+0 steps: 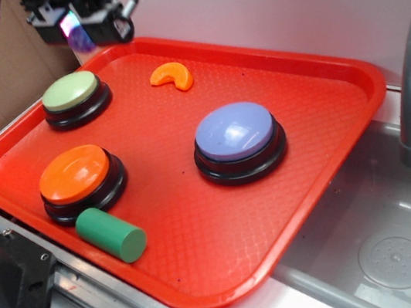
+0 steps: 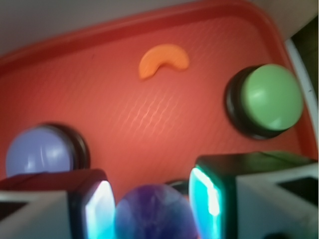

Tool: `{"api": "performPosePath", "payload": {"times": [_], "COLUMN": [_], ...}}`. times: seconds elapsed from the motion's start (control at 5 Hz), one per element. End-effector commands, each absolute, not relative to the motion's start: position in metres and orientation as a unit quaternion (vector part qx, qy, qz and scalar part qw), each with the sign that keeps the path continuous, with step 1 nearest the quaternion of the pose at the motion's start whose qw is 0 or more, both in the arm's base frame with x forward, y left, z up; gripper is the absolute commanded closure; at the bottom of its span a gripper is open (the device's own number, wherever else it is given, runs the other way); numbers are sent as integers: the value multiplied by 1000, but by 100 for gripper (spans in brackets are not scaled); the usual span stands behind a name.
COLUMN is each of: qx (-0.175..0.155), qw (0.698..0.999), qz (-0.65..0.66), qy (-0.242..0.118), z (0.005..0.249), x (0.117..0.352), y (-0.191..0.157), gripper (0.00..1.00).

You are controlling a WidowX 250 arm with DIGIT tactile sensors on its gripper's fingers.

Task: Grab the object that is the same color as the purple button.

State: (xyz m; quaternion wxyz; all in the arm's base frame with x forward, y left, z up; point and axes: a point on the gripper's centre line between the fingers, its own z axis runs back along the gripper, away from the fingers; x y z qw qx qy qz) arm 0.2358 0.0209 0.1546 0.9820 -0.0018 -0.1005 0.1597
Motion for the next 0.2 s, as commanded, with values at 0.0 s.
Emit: {"api": "performPosePath", "payload": {"times": [0.0], "qx": [25], "qw": [978], "qz": [145], "qy": [-147], "z": [176], "x": [243], "y": [38], "gripper": [100]}}
